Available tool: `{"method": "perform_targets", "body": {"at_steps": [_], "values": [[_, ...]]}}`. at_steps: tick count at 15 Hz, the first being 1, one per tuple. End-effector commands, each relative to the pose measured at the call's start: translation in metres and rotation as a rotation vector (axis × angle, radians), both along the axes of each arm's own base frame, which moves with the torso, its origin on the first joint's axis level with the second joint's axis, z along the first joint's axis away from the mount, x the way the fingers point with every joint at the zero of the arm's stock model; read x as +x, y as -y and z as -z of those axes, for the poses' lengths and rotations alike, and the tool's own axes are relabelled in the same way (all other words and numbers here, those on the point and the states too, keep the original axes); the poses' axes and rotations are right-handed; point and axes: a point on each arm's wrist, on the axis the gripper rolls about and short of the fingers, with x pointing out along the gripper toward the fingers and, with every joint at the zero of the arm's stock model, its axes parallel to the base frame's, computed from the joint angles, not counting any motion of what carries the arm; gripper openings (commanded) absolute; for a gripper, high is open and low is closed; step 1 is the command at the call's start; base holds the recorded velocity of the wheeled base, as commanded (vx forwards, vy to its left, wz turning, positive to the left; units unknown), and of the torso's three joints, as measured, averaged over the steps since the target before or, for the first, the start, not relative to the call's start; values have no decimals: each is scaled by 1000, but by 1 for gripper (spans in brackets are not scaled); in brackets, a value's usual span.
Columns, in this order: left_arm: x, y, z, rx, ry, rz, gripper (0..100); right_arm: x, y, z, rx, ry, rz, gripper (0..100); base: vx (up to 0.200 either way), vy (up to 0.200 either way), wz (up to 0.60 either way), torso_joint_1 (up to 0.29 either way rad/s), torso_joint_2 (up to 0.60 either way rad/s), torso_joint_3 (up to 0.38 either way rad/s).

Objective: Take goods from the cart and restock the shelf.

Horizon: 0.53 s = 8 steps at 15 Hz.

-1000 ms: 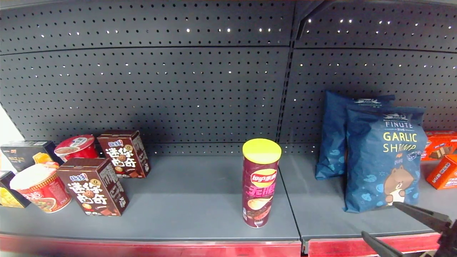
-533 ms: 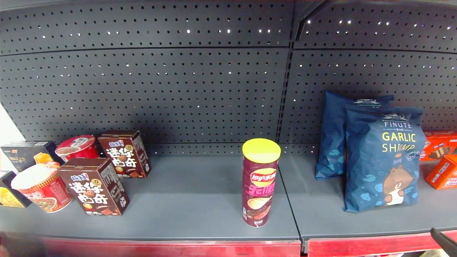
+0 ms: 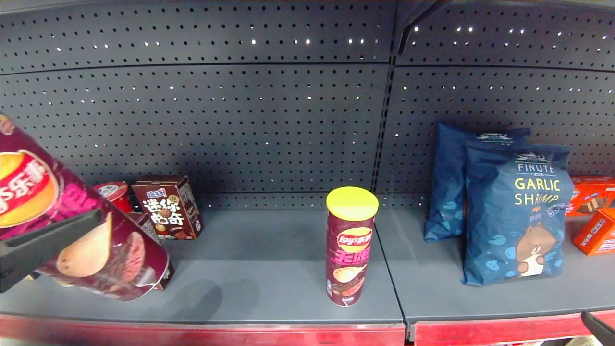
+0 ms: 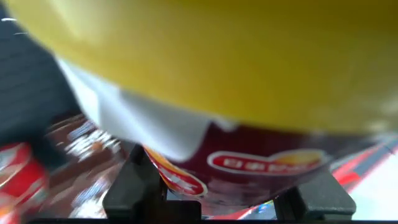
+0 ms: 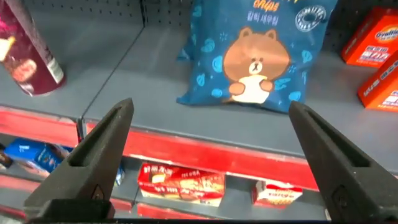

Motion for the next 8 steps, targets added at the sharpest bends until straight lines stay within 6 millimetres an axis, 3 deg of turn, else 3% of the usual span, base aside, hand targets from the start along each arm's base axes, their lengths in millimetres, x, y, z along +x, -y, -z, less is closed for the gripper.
{"method": "perform_targets", "body": {"at_steps": [1, 8], "values": [[44, 19, 12, 20, -94, 76, 0, 2, -1, 0, -7, -15, 1, 100, 0, 0, 0, 0, 0, 0], [112, 55, 7, 32, -146, 179, 0, 0, -1, 8, -14, -53, -12, 100, 0, 0, 0, 0, 0, 0]]}}
